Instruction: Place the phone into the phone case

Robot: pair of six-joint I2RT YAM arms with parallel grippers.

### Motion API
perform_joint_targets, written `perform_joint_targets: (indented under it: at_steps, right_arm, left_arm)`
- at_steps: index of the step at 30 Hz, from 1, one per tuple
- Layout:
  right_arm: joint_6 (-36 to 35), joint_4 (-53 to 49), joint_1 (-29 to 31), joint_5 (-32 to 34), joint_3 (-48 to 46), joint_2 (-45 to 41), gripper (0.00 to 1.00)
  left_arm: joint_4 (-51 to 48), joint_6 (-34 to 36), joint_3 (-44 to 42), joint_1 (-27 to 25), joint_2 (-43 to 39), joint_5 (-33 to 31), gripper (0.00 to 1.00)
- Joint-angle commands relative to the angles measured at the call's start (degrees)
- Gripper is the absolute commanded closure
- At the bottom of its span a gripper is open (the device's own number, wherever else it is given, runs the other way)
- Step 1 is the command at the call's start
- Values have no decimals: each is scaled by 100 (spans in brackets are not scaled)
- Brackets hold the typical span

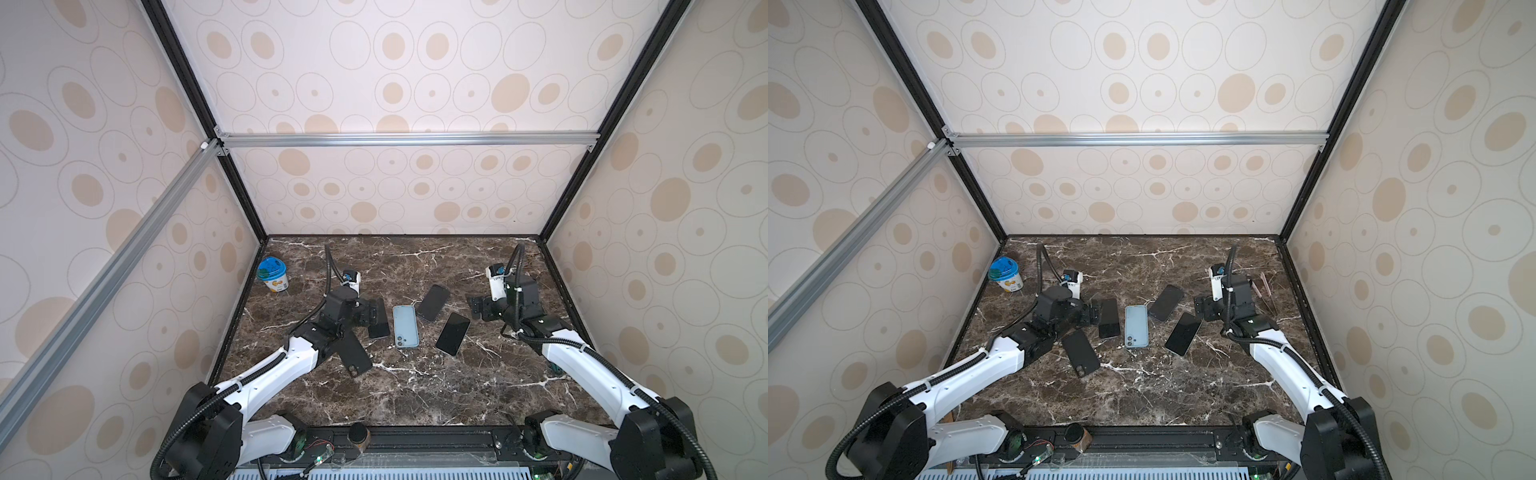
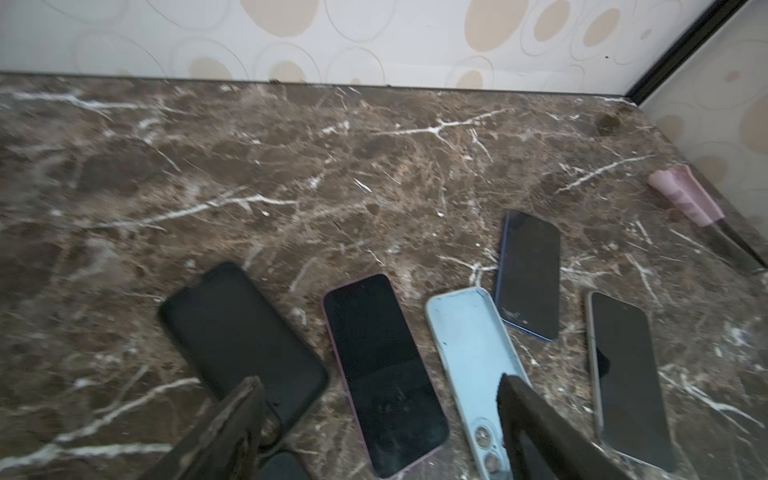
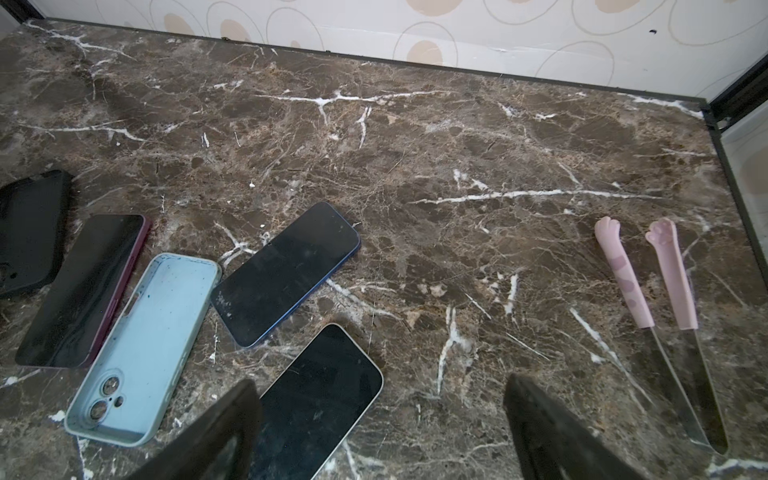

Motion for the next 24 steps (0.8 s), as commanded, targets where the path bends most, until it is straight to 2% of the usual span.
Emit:
perform_joint_targets:
  at_steps: [1,10,15,24]
  right_arm:
    - [95,-165,46,-126,178,23,6]
    - [116,-236,51,-153,191,23,7]
    - [110,-232,46,-153,171,58,8]
    - [196,-269,46,-195,149,42,9]
  left_arm:
    - [-213,-602,262,-269,270,133,15]
    - [-511,-1236,745,-928,1104,-204,26]
    - [-603,-1335,1025,-1204,1630,-191,28]
    - [-730,-1541,1328,-1534,2422,-317,39]
